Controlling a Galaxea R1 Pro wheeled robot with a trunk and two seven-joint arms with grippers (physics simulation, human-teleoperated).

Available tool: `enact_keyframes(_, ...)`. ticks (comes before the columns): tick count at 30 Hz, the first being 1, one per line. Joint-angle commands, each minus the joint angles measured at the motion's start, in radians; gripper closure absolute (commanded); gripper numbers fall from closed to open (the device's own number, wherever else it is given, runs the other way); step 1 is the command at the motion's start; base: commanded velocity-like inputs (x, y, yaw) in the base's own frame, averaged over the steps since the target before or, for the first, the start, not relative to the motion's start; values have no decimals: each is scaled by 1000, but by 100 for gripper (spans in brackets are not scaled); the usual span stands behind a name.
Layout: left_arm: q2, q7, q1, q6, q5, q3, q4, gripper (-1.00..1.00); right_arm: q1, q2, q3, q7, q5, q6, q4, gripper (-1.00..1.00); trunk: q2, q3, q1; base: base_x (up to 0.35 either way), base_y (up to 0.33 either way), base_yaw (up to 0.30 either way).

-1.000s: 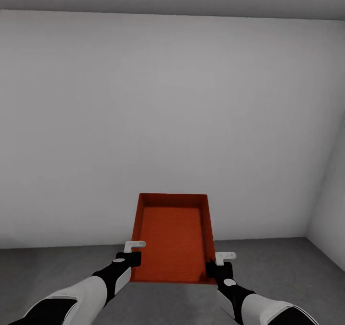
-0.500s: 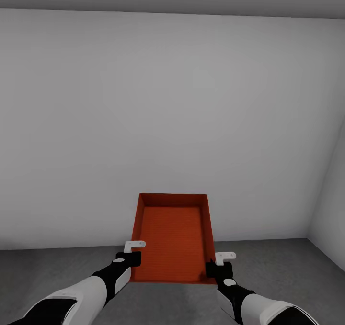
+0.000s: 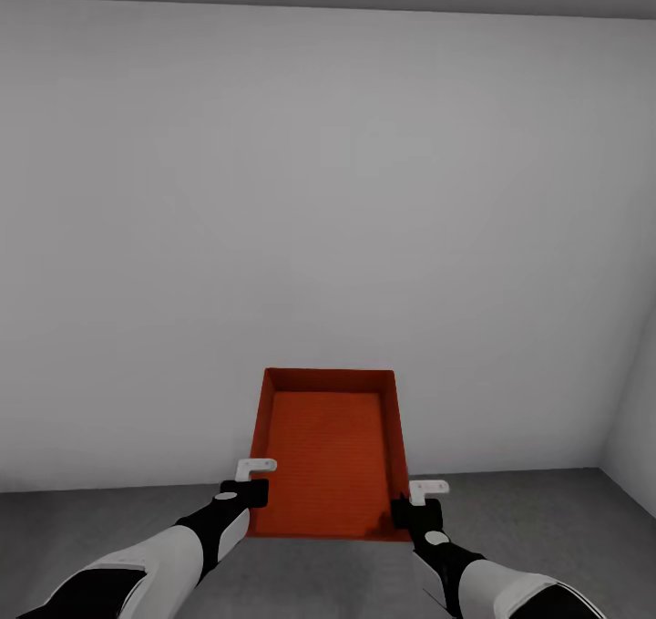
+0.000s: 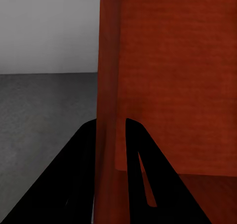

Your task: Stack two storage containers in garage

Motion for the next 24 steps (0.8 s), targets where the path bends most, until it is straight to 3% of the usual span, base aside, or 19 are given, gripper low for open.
enact_keyframes(1,66,16,0,-4,-2,58,2,100,-1,1,-53,4,28,-16,-3,100,-1,0,1,304,0,51)
enact_keyframes(13,66,16,0,-4,-2,58,2,100,-1,2,-53,3,29,-16,-3,100,-1,0,1,49,0,227)
enact_keyframes(24,65,16,0,-4,-2,58,2,100,-1,1,-53,4,28,-16,-3,100,-1,0,1,0,0,27)
